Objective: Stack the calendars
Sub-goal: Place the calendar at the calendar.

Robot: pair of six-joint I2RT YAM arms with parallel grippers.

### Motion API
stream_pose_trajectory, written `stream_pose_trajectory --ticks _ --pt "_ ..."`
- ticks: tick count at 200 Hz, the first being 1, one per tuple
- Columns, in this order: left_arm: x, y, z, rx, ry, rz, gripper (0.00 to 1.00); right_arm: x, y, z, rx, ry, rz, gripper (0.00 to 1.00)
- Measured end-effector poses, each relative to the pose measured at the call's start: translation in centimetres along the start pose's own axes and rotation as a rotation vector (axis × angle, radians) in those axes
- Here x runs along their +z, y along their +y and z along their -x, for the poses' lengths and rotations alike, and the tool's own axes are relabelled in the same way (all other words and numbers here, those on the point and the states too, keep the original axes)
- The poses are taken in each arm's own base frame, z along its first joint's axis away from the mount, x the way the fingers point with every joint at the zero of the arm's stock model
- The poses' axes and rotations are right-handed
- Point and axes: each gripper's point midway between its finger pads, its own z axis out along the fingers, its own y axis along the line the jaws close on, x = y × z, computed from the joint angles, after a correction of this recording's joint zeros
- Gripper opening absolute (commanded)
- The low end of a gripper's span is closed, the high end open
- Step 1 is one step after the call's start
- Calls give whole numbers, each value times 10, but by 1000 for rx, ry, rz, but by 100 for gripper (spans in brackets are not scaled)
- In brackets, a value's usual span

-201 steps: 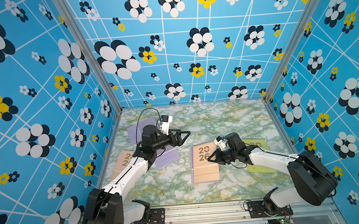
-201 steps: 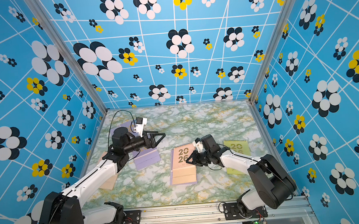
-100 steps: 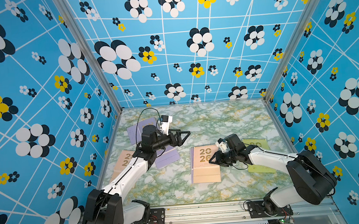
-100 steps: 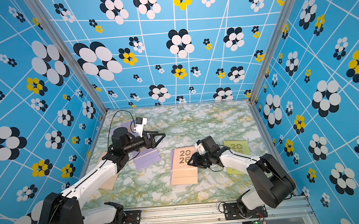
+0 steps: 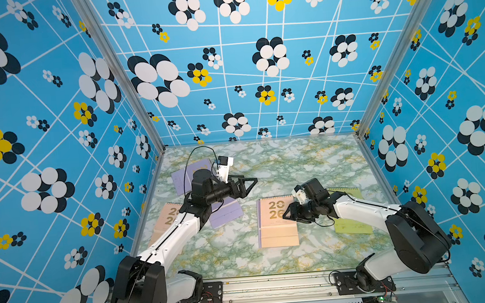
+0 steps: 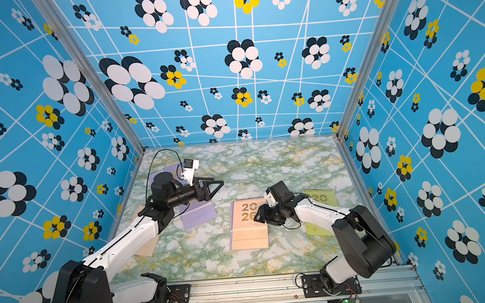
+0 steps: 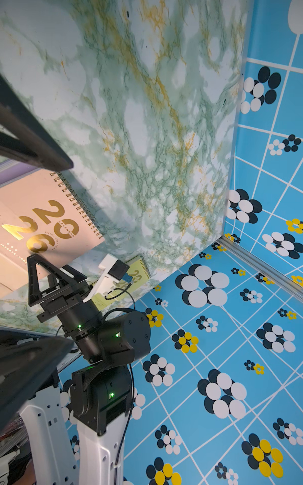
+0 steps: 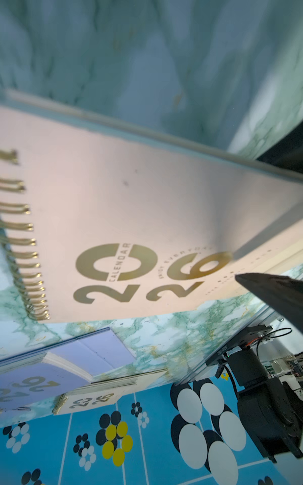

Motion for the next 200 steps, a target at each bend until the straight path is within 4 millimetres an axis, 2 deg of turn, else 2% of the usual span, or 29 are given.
stream_pose_trajectory --ticks 80,200 --pt "-2 1 -3 0 11 16 99 4 -14 0 16 14 -76 60" --pt "-4 0 -4 9 14 21 99 1 -20 24 19 -29 -183 65"
